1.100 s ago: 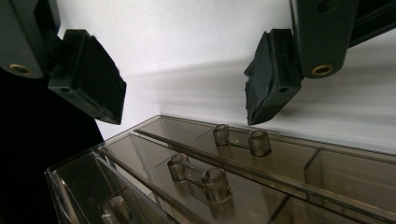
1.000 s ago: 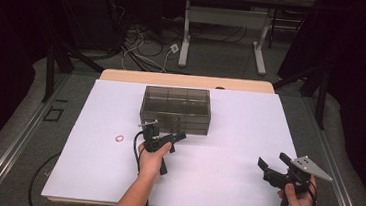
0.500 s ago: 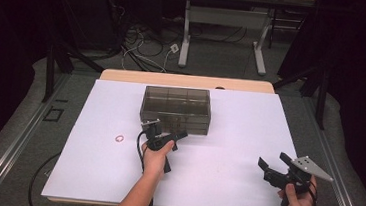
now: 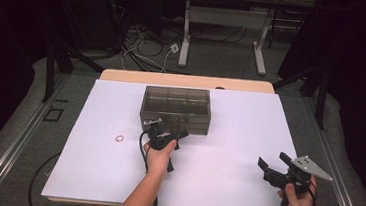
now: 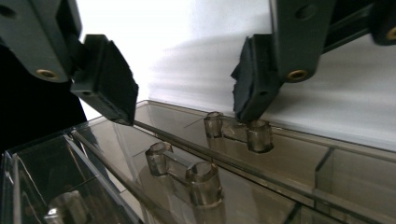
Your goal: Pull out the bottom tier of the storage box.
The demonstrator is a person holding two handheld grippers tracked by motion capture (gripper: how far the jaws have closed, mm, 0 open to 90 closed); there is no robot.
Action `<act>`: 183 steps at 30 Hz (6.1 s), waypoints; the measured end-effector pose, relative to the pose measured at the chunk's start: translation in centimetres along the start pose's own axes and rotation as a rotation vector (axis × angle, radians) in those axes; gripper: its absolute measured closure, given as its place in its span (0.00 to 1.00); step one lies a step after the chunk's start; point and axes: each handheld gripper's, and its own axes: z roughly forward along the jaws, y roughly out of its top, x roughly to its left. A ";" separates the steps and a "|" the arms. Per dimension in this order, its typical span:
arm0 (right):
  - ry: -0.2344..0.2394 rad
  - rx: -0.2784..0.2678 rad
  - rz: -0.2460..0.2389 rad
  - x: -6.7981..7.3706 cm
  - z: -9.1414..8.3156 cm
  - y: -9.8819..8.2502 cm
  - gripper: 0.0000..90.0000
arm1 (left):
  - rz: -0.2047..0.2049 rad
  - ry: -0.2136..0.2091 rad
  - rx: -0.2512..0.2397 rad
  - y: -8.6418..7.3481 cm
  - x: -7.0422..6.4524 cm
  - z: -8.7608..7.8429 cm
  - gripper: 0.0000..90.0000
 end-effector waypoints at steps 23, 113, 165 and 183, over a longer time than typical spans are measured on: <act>0.004 0.015 0.002 0.1 0.0 0.0 0.16 | -0.065 0.051 -0.011 0.0 0.4 0.2 0.77; 0.008 0.018 -0.007 0.2 -0.1 0.0 0.16 | -0.121 0.052 -0.026 -2.2 0.0 -0.9 0.90; 0.011 0.033 -0.008 0.3 -0.2 0.1 0.16 | -0.126 0.028 -0.032 -3.8 -0.2 -1.9 0.90; 0.008 0.006 -0.006 0.3 -0.1 0.1 0.16 | -0.132 0.024 -0.035 -3.9 -0.3 -2.0 0.90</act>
